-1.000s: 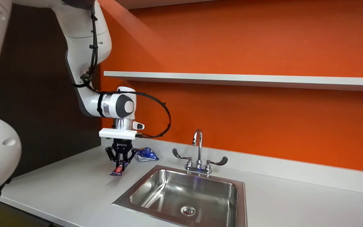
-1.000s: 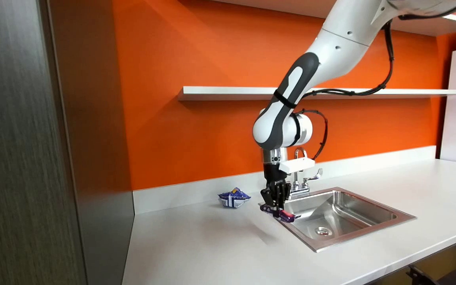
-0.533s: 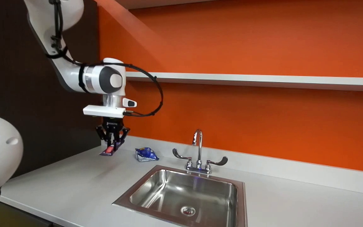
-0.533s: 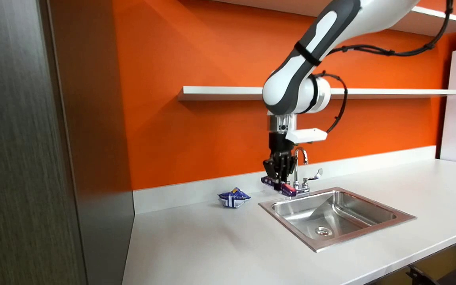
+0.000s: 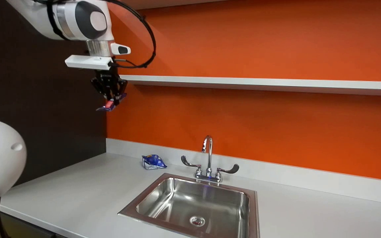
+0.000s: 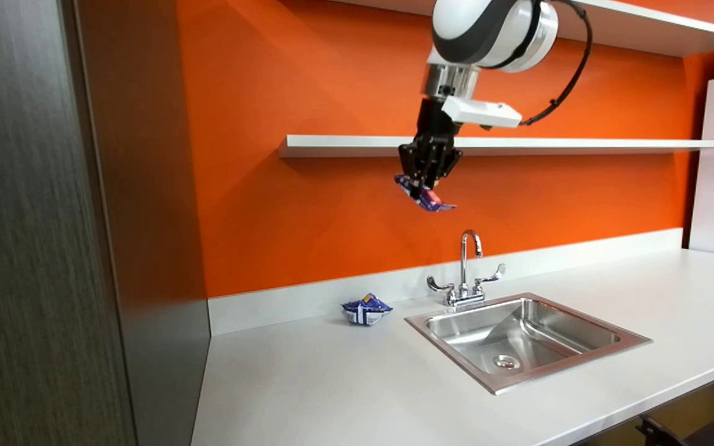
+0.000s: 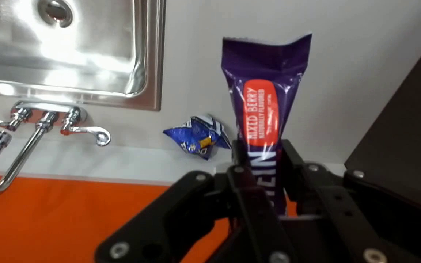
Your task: Pick up the purple object from the counter and put it on top of the shelf
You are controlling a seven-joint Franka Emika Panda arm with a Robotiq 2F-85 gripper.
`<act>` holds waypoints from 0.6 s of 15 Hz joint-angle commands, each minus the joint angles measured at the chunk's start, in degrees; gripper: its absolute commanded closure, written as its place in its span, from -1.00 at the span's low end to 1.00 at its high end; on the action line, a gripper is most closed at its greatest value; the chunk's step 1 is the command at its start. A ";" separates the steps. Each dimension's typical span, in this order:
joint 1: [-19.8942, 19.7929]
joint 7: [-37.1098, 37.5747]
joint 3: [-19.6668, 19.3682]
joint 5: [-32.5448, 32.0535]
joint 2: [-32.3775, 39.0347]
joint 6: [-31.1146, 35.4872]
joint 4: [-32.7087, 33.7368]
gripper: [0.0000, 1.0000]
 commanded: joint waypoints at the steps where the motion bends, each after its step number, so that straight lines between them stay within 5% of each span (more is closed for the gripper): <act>1: -1.67 5.71 1.84 -1.88 -2.83 -3.68 4.99 0.87; 9: -5.22 13.55 3.95 -6.45 2.32 -5.19 19.56 0.87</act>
